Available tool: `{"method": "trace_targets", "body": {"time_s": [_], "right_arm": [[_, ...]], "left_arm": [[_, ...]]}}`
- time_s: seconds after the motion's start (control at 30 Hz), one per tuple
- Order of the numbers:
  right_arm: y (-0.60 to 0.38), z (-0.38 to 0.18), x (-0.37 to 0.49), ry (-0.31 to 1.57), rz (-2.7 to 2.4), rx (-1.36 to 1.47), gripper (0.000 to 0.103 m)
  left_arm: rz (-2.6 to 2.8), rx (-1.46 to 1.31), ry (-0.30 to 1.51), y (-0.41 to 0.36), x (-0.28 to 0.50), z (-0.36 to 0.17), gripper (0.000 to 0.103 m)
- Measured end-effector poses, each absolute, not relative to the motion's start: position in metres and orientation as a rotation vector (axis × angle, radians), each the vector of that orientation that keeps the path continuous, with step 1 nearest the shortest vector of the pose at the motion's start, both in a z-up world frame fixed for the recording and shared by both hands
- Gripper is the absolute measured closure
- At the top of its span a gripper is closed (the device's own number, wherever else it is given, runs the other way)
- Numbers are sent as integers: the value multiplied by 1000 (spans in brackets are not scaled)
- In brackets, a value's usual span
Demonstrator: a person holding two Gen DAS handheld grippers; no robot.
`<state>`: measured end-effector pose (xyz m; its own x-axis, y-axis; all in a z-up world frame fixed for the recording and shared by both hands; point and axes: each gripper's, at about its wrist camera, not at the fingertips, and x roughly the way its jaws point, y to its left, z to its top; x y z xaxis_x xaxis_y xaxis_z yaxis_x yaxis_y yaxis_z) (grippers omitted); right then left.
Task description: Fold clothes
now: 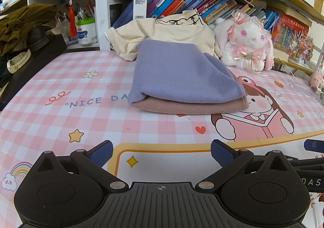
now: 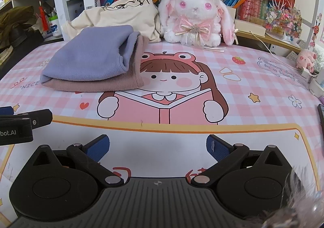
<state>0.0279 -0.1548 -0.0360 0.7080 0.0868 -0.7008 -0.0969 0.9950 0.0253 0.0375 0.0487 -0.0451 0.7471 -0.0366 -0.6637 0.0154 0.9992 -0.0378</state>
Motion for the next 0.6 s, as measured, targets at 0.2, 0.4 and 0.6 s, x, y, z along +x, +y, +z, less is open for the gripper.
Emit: {"method": "trace_targets", "body": {"time_s": [0.2,0.4,0.6], "right_arm": [[-155,-36,28,779,102,-14,0],[-154,-37,29,781,104,-13,0],[-154,-37,29,782,105,-15,0]], "left_arm": [[-28,-30,727,49,38,-45,0],[-31,-30,729,49,38,-46,0],[-29,-32,730,49,39,-46,0]]}}
